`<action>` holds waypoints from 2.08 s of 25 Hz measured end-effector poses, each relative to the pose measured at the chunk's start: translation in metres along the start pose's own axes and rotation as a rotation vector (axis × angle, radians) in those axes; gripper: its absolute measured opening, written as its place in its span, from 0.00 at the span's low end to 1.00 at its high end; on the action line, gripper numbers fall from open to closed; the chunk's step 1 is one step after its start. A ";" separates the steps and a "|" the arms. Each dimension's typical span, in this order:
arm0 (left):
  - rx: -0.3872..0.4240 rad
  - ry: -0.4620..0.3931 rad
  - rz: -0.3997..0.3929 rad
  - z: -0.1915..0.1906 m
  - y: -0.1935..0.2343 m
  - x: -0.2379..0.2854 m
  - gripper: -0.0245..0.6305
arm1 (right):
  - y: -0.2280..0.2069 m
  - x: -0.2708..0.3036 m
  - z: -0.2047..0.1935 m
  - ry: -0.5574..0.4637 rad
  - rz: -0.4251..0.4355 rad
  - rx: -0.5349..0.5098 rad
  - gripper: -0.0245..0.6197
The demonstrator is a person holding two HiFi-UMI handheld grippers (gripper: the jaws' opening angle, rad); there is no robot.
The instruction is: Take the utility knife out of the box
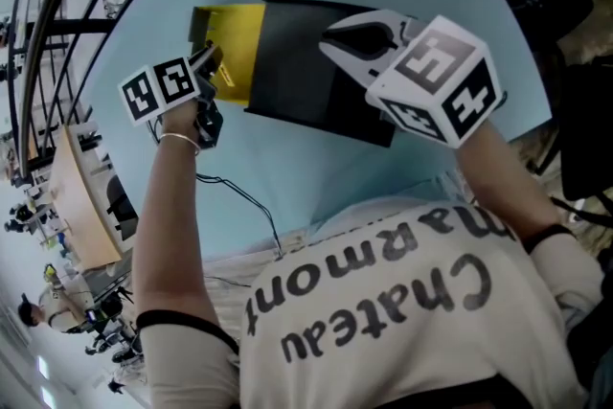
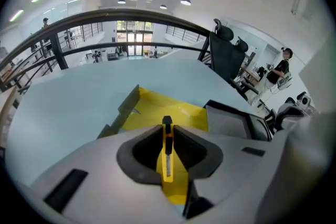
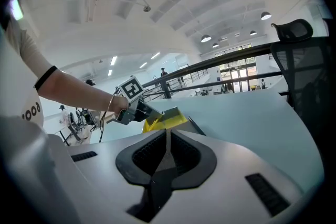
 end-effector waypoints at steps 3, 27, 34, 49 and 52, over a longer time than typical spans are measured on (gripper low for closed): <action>-0.036 -0.127 -0.020 0.007 -0.006 -0.011 0.14 | -0.004 -0.010 -0.004 0.008 -0.006 -0.007 0.11; -0.190 -0.668 -0.017 -0.025 -0.034 -0.096 0.14 | -0.010 -0.031 -0.005 0.020 0.143 -0.027 0.11; -0.138 -0.870 -0.134 -0.040 -0.057 -0.131 0.13 | 0.016 -0.022 -0.005 0.034 0.225 -0.060 0.11; -0.094 -0.761 -0.272 -0.114 -0.110 -0.159 0.13 | 0.089 -0.010 -0.005 0.032 0.288 -0.093 0.11; -0.125 -0.777 -0.286 -0.143 -0.114 -0.177 0.13 | 0.118 -0.012 -0.013 0.041 0.301 -0.102 0.11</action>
Point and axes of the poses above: the fingertips, and each gripper's own axes: x forward along the fingers, y to its left, z out of its top, the point moved 5 cm from there along -x, backward along the fingers, and after that the axes turned 7 degrees about -x, right-handed, at the moved point
